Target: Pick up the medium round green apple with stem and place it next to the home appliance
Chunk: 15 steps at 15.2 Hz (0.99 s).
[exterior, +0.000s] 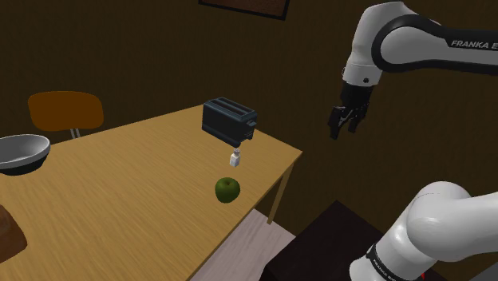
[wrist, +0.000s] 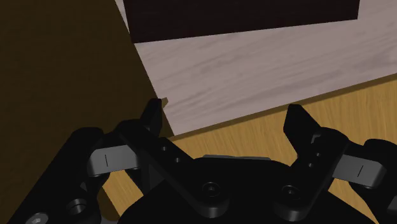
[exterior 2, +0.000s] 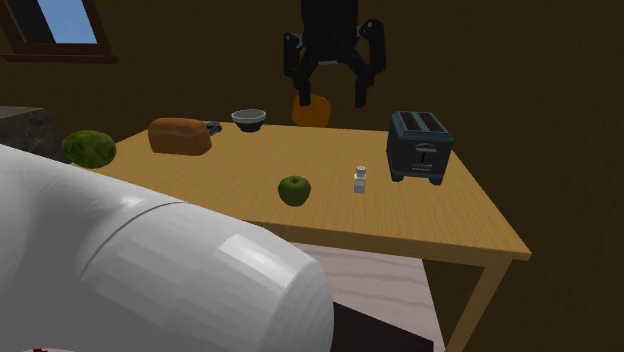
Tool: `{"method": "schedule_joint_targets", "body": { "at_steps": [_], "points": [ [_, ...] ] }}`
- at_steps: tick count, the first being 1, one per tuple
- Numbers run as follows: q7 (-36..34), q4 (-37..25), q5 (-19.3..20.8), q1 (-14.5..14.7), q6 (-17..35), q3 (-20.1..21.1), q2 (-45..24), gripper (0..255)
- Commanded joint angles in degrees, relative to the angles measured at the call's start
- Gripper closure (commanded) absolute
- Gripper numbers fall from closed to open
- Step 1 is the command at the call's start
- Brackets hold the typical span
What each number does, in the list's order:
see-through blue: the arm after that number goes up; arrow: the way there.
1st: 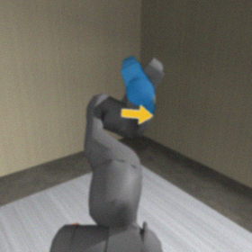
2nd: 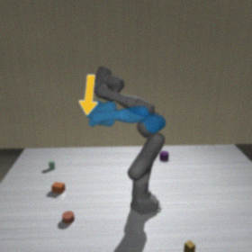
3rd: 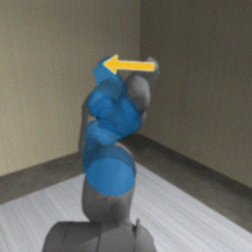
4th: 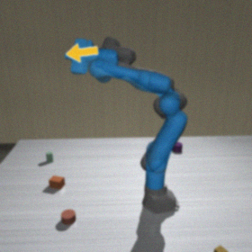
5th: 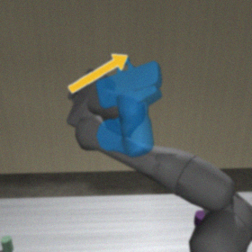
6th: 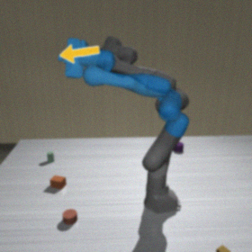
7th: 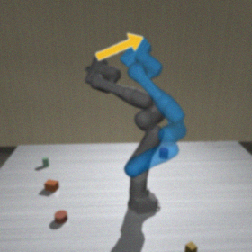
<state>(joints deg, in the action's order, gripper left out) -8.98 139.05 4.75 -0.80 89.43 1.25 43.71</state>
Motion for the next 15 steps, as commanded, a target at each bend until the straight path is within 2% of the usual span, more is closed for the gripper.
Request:
{"method": "schedule_joint_targets", "body": {
  "at_steps": [1, 8, 15],
  "points": [
    [0.00, 0.00, 0.00, 0.00, 0.00, 0.00, 0.00, 0],
    [1.85, 5.13, -1.45, 3.02, 16.28, 1.11, -7.71, 0],
    [3.74, 6.43, -2.47, 5.85, 32.26, 2.69, -18.91, 0]
  ]
}}
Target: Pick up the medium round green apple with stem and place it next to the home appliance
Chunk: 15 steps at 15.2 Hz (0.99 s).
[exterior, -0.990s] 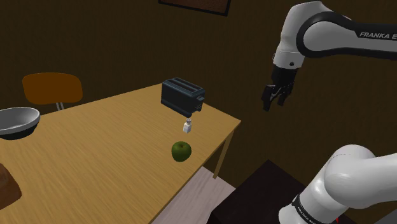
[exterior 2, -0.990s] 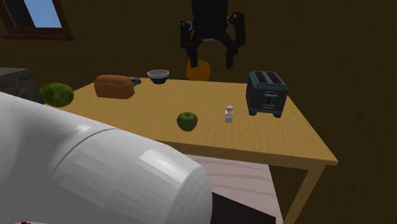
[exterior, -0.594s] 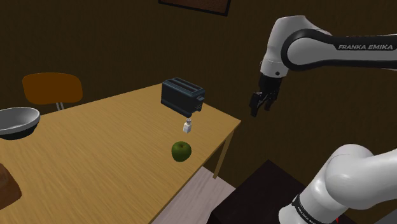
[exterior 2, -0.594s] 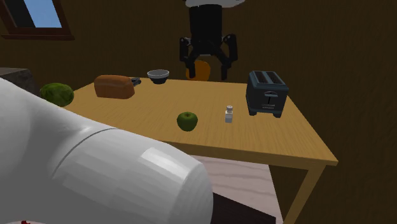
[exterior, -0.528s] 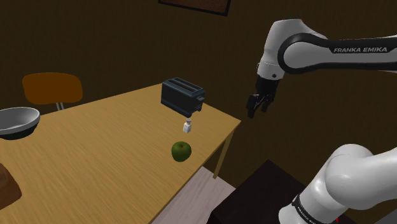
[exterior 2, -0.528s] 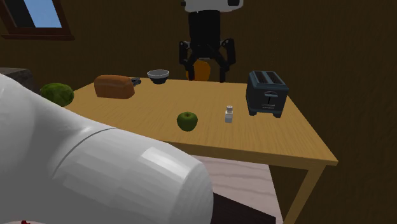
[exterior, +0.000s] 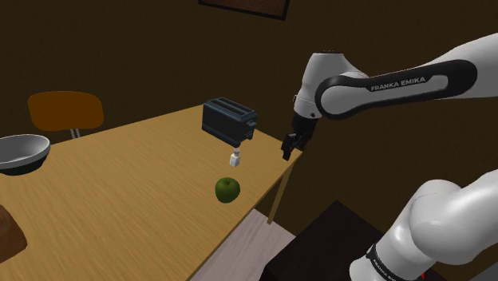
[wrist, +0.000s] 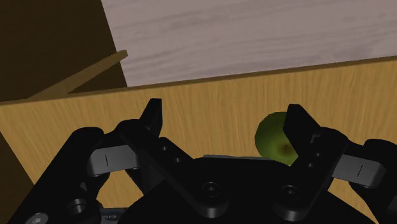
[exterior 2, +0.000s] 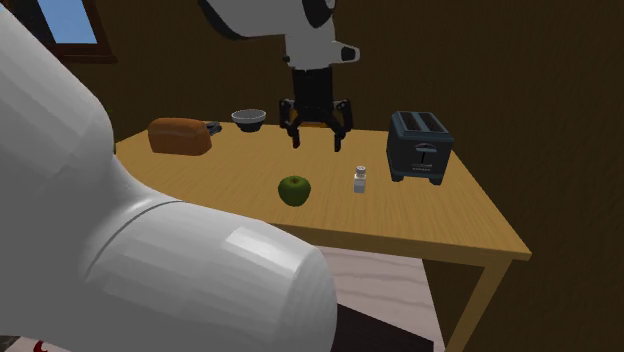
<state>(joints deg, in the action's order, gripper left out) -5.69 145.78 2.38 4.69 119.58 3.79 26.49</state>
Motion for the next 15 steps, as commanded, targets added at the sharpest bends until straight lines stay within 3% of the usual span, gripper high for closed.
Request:
{"method": "schedule_joint_targets", "body": {
  "at_steps": [1, 9, 15],
  "points": [
    [0.71, -0.43, -0.18, 0.73, 4.29, 0.42, -3.51, 0],
    [2.32, -4.19, 0.22, 3.25, 20.09, 2.88, -19.10, 0],
    [2.41, -9.89, 2.64, 4.94, 29.37, 4.68, -31.23, 0]
  ]
}}
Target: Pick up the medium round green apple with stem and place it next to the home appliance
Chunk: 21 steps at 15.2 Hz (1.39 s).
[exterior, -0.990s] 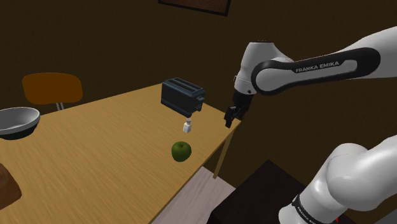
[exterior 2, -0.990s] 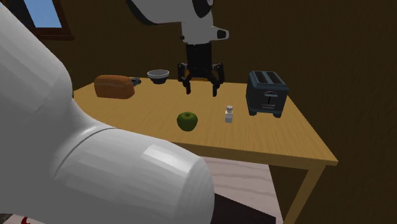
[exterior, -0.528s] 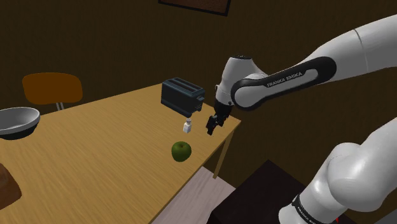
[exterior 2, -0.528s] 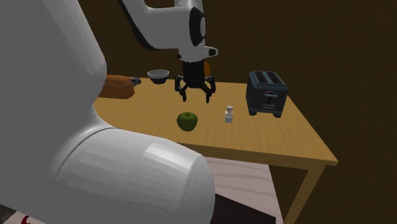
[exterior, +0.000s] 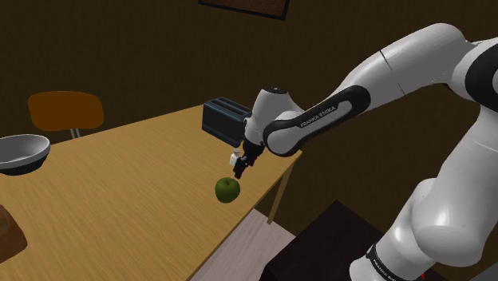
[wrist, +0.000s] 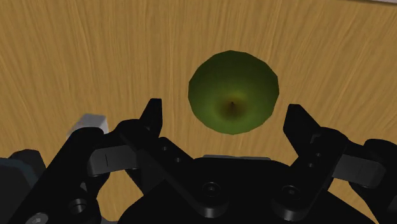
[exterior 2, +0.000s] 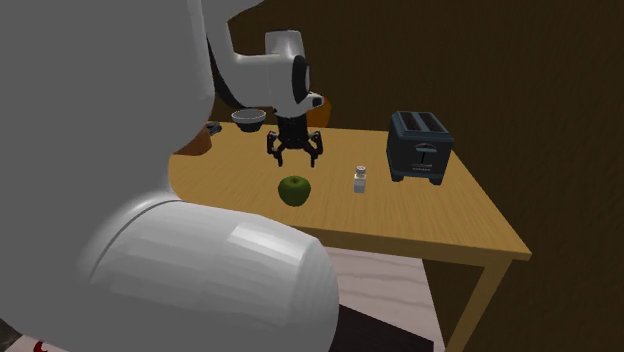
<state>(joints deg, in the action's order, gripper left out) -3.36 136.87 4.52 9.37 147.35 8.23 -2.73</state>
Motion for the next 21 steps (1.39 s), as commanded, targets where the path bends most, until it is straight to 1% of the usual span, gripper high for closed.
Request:
{"method": "schedule_joint_targets", "body": {
  "at_steps": [1, 2, 10, 18, 19, 21],
  "points": [
    [-0.03, -2.14, 1.11, 0.60, 2.90, 0.45, -4.01, 0],
    [-0.16, -3.37, 1.77, 0.97, 4.13, 0.63, -6.01, 0],
    [-1.95, -4.46, 4.32, 1.65, 9.10, -0.44, -12.12, 0],
    [-1.94, -4.46, 4.31, 1.67, 9.10, -0.46, -12.12, 0],
    [-1.94, -4.46, 4.31, 1.67, 9.10, -0.46, -12.12, 255],
    [-1.94, -4.46, 4.31, 1.67, 9.10, -0.46, -12.12, 255]
  ]
}}
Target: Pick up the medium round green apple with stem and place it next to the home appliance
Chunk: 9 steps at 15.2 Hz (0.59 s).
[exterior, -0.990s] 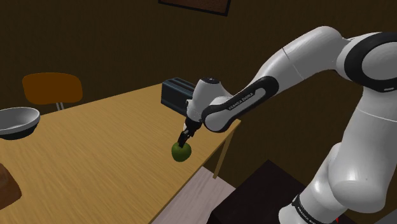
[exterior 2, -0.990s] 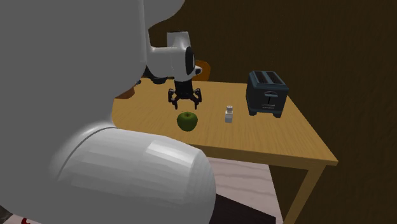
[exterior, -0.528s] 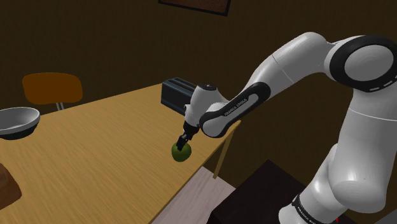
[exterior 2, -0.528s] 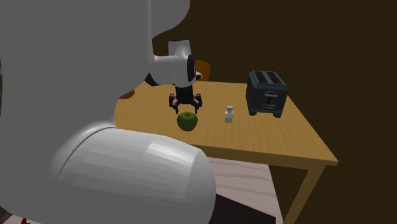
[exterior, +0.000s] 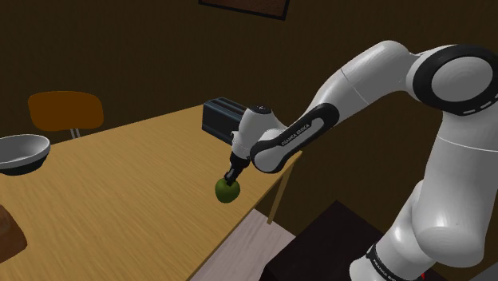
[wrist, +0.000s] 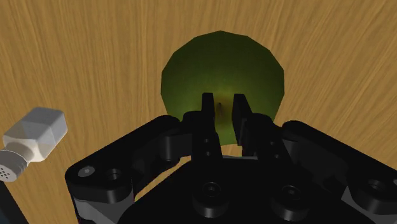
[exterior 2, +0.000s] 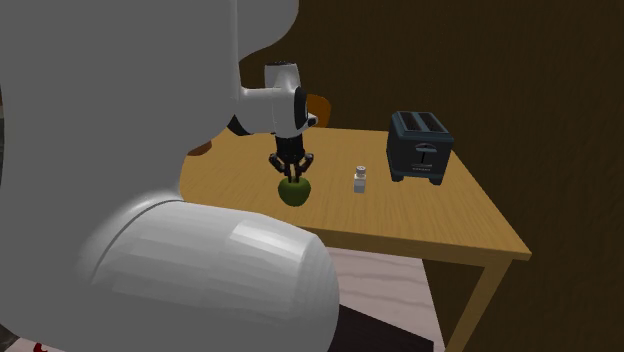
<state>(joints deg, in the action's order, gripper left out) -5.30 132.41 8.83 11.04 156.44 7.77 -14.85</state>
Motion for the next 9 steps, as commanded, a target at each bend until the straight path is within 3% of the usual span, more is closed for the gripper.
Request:
{"method": "schedule_joint_targets", "body": {
  "at_steps": [1, 9],
  "points": [
    [0.00, 0.00, 0.00, 0.00, 0.00, 0.00, 0.00, 255],
    [0.50, -0.04, -0.63, -0.23, -1.37, 0.34, 1.35, 255]
  ]
}}
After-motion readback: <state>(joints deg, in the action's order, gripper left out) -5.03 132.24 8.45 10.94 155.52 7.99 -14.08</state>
